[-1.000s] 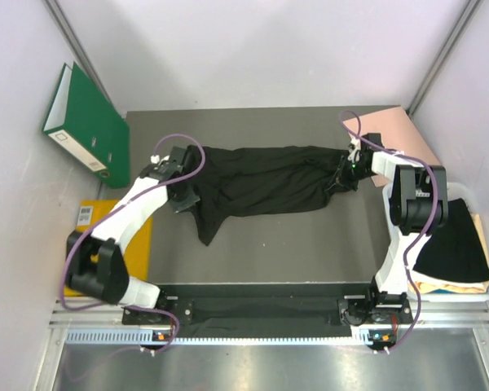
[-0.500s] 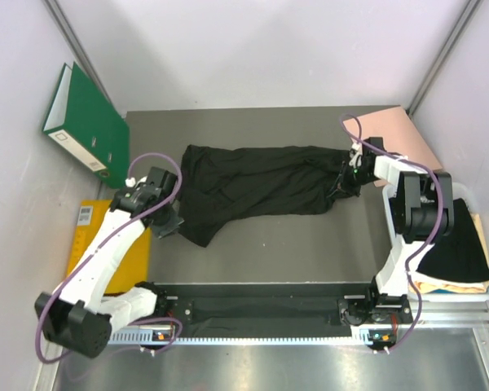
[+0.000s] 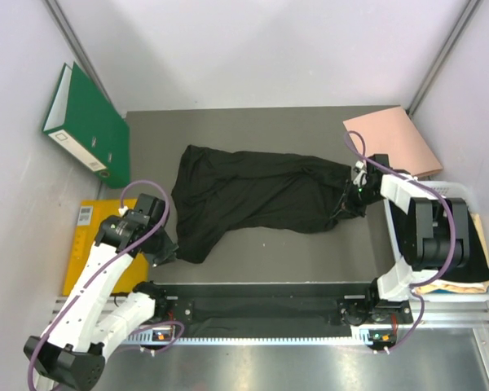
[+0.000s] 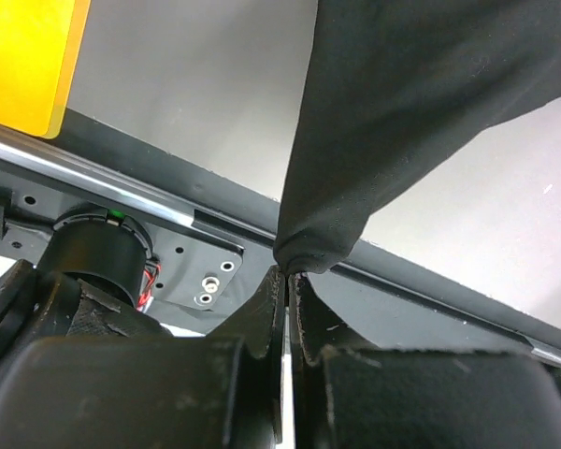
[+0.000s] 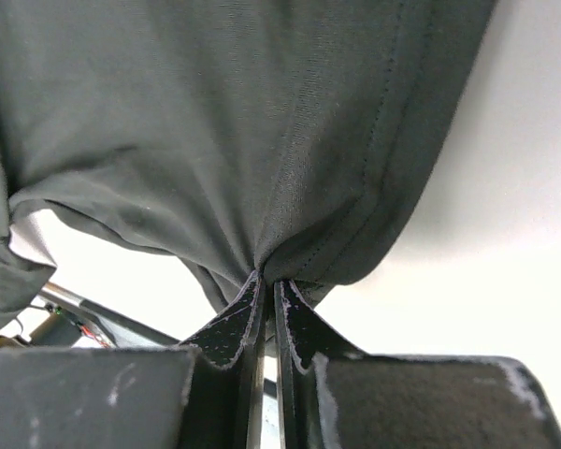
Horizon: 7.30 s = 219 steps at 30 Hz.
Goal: Fold and stack the t-shirts
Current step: Grap the side of the flattened tshirt closest away from the robot with both arms, then fold the other side of the tshirt into a rectangle
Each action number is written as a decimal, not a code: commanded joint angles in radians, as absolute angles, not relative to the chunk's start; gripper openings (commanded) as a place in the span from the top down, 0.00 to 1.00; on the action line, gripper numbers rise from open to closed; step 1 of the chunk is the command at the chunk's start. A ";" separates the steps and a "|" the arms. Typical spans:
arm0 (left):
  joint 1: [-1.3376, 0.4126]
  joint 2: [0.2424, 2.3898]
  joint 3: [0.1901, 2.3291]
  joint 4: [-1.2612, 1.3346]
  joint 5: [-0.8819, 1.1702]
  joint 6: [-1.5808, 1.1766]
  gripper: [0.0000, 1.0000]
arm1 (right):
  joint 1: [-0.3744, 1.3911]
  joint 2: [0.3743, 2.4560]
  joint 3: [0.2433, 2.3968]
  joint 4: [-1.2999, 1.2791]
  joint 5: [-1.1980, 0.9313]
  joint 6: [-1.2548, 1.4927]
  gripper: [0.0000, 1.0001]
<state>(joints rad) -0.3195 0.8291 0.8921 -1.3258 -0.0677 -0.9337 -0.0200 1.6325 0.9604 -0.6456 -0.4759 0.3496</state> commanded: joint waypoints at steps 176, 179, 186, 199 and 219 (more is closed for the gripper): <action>-0.109 2.191 1.822 -0.765 0.094 -0.652 0.46 | -0.063 1.778 1.344 -0.598 -0.224 0.334 0.00; -0.112 2.195 1.813 -0.758 0.095 -0.652 0.55 | -0.063 1.775 1.335 -0.594 -0.227 0.336 0.00; -0.127 2.220 1.851 -0.753 0.121 -0.661 1.00 | -0.061 1.770 1.318 -0.594 -0.229 0.341 0.00; -0.127 2.193 1.965 -0.600 0.264 -0.798 1.00 | -0.061 1.730 1.276 -0.572 -0.347 0.321 0.02; -0.078 2.060 1.750 -0.303 0.531 -0.872 0.01 | -0.041 1.601 1.290 -0.633 -0.307 0.210 0.09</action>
<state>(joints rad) -0.0799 2.1899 1.7149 -0.2276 0.5488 -0.9882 -0.0540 1.6405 1.1831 -0.6312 -0.3641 0.2810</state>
